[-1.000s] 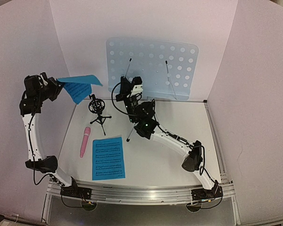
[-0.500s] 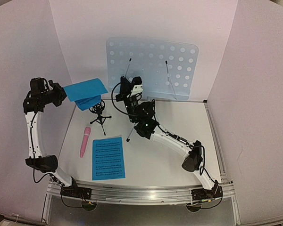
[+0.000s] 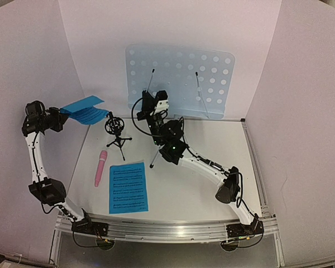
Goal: Set up the instrument practice props
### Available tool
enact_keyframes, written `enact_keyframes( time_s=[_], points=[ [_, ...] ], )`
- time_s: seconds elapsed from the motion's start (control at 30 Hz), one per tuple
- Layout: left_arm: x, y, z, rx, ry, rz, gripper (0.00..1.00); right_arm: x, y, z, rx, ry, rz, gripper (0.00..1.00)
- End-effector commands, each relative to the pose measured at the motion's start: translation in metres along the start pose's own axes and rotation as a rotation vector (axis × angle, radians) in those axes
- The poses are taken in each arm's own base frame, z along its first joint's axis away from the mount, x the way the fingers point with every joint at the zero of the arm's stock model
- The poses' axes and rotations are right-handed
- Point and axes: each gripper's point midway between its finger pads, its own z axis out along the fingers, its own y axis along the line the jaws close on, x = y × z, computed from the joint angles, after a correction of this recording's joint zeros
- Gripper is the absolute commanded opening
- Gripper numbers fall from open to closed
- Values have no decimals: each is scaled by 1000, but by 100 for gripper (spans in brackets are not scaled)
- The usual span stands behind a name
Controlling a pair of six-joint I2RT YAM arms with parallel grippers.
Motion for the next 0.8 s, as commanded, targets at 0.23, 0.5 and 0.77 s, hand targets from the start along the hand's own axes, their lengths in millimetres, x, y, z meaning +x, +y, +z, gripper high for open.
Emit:
enact_keyframes(
  time_s=[0.23, 0.5, 0.77],
  points=[
    [12, 11, 5, 29, 72, -75, 0, -61, 14, -2, -71, -91, 44, 0],
    [35, -70, -10, 268, 115, 423, 0, -60, 24, -4, -120, -73, -10, 0],
    [57, -104, -24, 286, 1, 1011, 0, -62, 36, -7, -183, -79, -43, 0]
  ],
)
